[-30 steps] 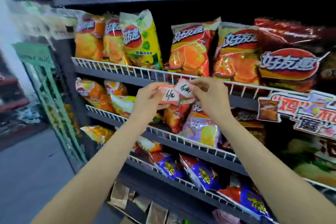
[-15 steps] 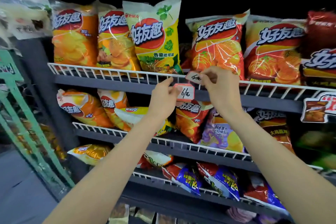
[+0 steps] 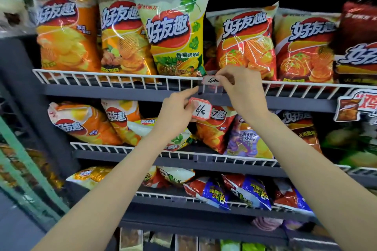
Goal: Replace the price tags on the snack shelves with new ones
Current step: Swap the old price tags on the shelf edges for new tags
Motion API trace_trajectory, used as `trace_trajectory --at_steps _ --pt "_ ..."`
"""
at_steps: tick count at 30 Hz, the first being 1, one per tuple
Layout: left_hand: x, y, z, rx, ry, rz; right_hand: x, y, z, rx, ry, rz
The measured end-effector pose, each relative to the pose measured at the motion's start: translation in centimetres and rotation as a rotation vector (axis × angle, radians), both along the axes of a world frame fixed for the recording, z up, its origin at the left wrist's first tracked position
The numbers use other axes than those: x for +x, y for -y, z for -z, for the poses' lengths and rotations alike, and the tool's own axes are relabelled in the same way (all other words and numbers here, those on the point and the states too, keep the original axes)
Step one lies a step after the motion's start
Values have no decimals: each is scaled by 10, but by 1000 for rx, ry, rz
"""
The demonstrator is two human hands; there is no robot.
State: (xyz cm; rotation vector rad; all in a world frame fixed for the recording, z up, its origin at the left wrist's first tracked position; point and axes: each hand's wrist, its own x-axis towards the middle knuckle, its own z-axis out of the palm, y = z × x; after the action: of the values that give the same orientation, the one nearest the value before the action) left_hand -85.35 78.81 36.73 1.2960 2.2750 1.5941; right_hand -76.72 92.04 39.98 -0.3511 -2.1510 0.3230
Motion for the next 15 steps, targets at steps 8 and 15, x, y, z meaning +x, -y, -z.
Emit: trace_trajectory --at_steps 8,15 --pt "-5 3 -3 -25 -18 32 -11 0 14 286 129 173" --pt "-8 1 -2 -37 -33 38 -5 1 13 540 180 243"
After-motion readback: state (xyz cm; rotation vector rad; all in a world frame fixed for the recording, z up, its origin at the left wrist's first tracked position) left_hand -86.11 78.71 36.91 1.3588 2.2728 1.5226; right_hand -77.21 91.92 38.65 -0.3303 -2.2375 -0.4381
